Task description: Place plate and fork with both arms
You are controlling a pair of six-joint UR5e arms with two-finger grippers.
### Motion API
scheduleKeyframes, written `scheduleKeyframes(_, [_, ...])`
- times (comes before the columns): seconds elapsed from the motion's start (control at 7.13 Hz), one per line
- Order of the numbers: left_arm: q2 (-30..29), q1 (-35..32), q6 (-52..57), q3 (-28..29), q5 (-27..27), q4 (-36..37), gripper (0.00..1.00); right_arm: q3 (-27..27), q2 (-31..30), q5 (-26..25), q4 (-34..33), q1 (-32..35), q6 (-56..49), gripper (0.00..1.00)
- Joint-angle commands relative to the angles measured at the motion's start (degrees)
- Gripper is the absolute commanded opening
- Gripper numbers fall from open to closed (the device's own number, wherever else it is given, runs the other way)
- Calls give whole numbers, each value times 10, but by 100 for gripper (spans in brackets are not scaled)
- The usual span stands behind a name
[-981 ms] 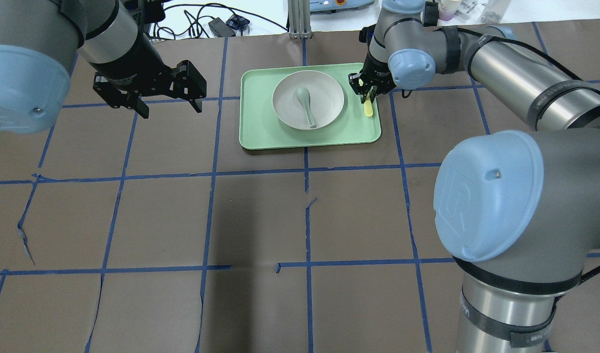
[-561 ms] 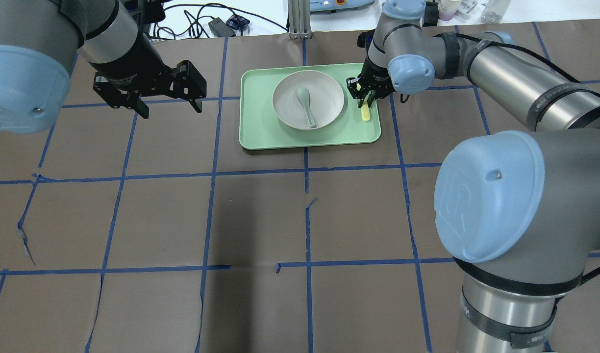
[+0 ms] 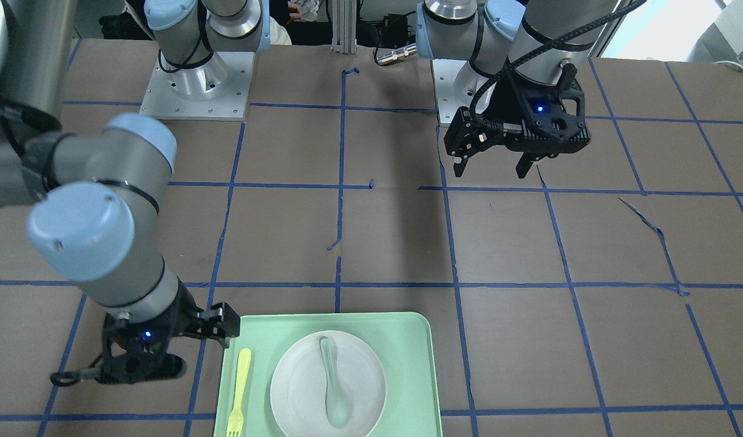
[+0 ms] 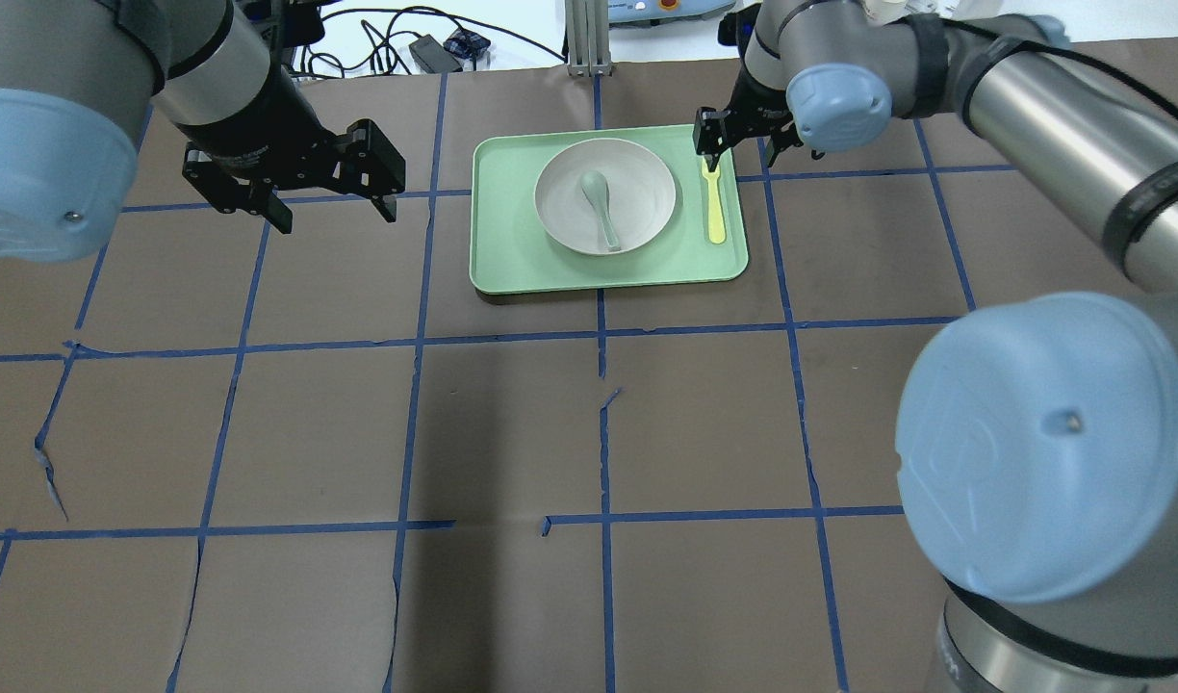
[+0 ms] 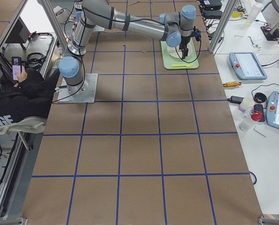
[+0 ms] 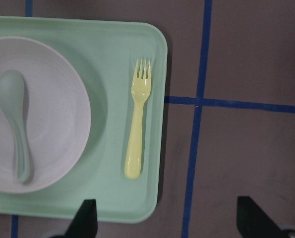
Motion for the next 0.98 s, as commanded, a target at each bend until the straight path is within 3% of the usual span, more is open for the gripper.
scheduleKeyframes(0.0, [1, 0, 1, 0, 1, -5, 100, 9, -144, -4, 171, -28, 21, 100])
scheduleKeyframes(0.14, [1, 0, 2, -1, 2, -5, 100, 24, -203, -9, 216, -35, 31, 100])
scheduleKeyframes(0.28, [1, 0, 2, -1, 2, -5, 100, 64, -246, -19, 212, -33, 33, 100])
scheduleKeyframes(0.56, [2, 0, 2, 1, 11, -23, 100, 217, -335, -24, 121, -33, 36, 100])
scheduleKeyframes(0.7, [2, 0, 3, 1, 11, -23, 100, 229, -349, -24, 128, -32, 36, 100])
scheduleKeyframes(0.84, [2, 0, 2, 1, 12, -22, 100, 198, -337, -16, 168, -31, 35, 100])
